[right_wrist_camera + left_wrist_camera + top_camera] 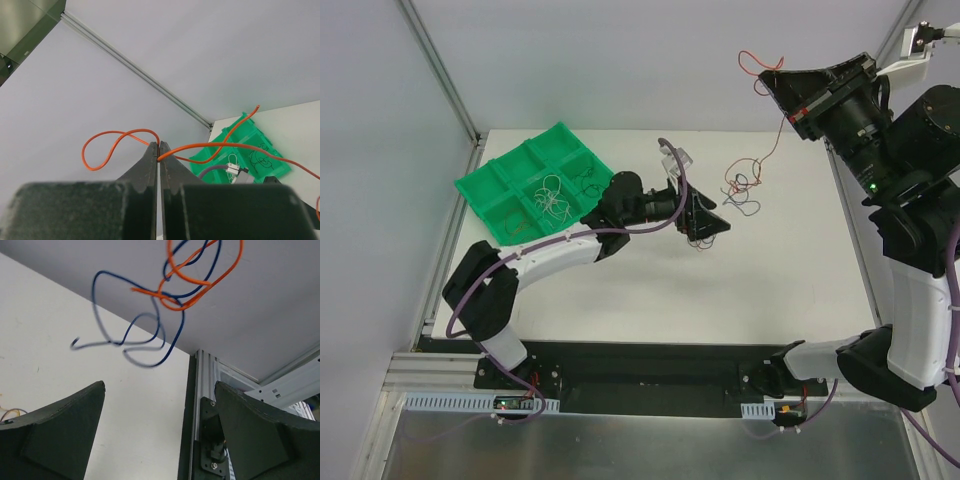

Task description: Untangle the cables

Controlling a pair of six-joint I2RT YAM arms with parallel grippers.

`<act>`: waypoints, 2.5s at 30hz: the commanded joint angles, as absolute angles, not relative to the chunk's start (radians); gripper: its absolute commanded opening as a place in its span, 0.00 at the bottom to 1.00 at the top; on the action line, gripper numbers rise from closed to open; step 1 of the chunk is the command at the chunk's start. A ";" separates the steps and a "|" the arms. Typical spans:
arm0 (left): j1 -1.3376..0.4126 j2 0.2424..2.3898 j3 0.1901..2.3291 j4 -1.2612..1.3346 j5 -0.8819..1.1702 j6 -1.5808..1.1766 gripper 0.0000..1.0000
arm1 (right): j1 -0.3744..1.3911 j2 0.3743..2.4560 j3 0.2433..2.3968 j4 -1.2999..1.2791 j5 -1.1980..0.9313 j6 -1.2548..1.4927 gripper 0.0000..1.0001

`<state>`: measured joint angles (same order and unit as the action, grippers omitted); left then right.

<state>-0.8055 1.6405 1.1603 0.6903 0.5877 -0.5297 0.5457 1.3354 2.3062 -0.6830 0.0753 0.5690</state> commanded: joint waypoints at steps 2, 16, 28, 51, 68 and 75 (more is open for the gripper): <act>-0.827 1.671 1.215 0.819 0.535 -0.398 0.90 | 0.549 1.336 2.342 -0.618 0.068 0.592 0.00; -0.845 1.792 1.336 0.903 0.512 -0.454 0.18 | 0.549 1.353 2.361 -0.621 0.041 0.624 0.00; -0.828 1.773 1.172 0.725 0.325 -0.446 0.00 | 0.549 1.370 2.408 -0.623 0.069 0.586 0.00; -0.785 1.953 1.031 0.290 0.276 -0.319 0.00 | 0.549 1.371 2.516 -0.623 0.135 0.482 0.00; -0.715 1.602 0.812 0.215 0.170 -0.285 0.00 | 0.549 1.252 2.309 -0.609 0.532 0.057 0.00; -0.713 1.188 0.853 -0.030 0.098 -0.189 0.00 | 0.428 1.085 1.803 -0.633 0.556 0.113 0.00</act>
